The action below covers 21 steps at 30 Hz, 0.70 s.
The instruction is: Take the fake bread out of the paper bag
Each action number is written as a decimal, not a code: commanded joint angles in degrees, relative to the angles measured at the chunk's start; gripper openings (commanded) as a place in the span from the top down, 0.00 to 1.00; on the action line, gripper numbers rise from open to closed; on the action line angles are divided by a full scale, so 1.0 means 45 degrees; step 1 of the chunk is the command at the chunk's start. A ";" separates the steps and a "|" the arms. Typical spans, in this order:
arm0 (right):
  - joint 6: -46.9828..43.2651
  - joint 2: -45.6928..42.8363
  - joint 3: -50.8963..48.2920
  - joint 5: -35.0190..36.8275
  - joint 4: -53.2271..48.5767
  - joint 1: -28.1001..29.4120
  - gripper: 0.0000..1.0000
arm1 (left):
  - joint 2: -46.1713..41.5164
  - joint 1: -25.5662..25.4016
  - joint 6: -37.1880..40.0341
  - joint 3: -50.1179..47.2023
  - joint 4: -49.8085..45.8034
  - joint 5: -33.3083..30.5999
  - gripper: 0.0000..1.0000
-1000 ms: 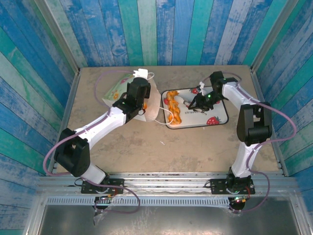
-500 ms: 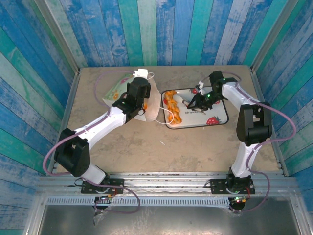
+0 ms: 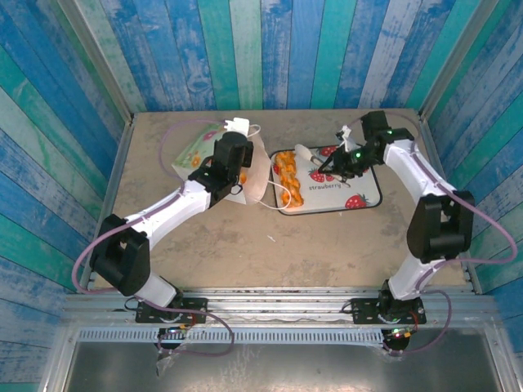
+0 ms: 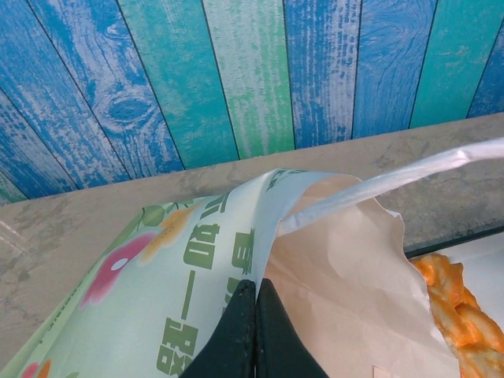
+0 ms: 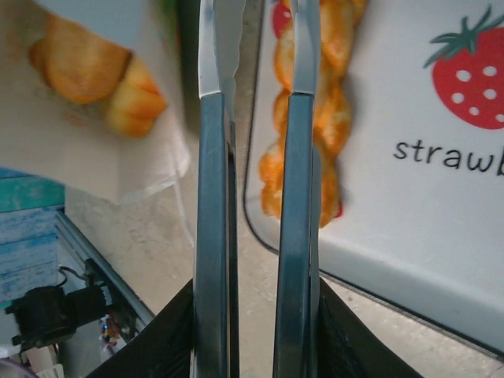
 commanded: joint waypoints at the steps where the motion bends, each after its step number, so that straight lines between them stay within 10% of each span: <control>1: 0.0658 -0.1000 -0.0502 -0.0802 0.0211 0.0133 0.66 | -0.0981 0.0045 0.0481 -0.0204 0.0786 0.0370 1.00; 21: 0.5187 -0.2416 -0.1780 0.1434 0.4066 0.5500 0.68 | -0.2453 0.0060 0.3303 -0.0694 0.0569 0.2097 1.00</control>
